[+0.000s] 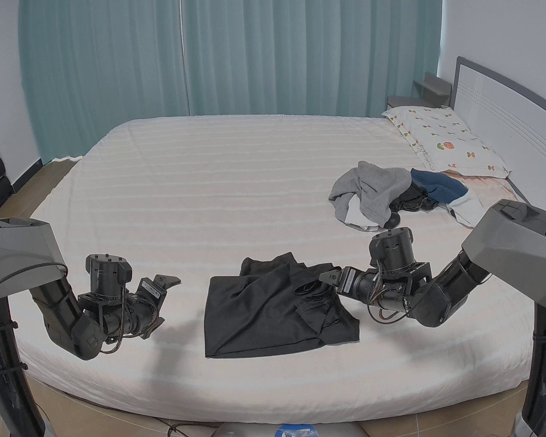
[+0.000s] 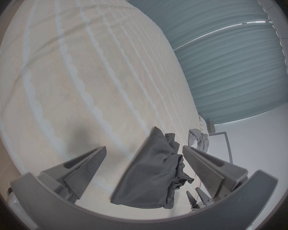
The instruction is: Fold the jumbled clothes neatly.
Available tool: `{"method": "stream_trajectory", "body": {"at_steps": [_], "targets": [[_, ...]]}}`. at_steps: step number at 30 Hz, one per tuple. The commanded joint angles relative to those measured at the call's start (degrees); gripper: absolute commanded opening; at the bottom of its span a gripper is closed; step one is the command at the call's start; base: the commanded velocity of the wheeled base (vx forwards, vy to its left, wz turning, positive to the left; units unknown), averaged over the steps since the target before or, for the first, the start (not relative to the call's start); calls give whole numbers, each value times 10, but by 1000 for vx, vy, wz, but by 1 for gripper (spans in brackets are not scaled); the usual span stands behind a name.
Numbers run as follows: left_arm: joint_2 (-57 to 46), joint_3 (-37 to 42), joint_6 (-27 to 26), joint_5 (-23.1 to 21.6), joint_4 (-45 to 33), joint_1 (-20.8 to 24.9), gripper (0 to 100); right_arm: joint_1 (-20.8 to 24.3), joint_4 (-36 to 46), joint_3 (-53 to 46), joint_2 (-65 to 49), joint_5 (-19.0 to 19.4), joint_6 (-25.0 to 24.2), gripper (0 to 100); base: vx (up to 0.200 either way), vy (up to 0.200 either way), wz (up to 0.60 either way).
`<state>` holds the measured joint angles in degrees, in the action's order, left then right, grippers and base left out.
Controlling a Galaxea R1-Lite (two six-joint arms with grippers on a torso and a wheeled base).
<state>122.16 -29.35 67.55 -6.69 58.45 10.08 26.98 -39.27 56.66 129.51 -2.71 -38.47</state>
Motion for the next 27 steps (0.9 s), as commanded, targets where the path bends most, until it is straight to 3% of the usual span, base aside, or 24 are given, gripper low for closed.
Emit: {"method": "stream_trajectory", "body": {"at_steps": [1,3,4,27], "targets": [[15,7,0,0,12,-2,100,29,29,46,20,-13,23,100,0,200,0],[14,9,0,2,12,-2,100,42,60,70,35,-33,35,100,0,200,0],[27,54,-16,7,82,4,100,-97,-56,-193,-59,9,144,100,0,0,0],[28,54,-18,7,82,4,100,-93,-57,-188,-53,5,143,100,0,0,0]]}}
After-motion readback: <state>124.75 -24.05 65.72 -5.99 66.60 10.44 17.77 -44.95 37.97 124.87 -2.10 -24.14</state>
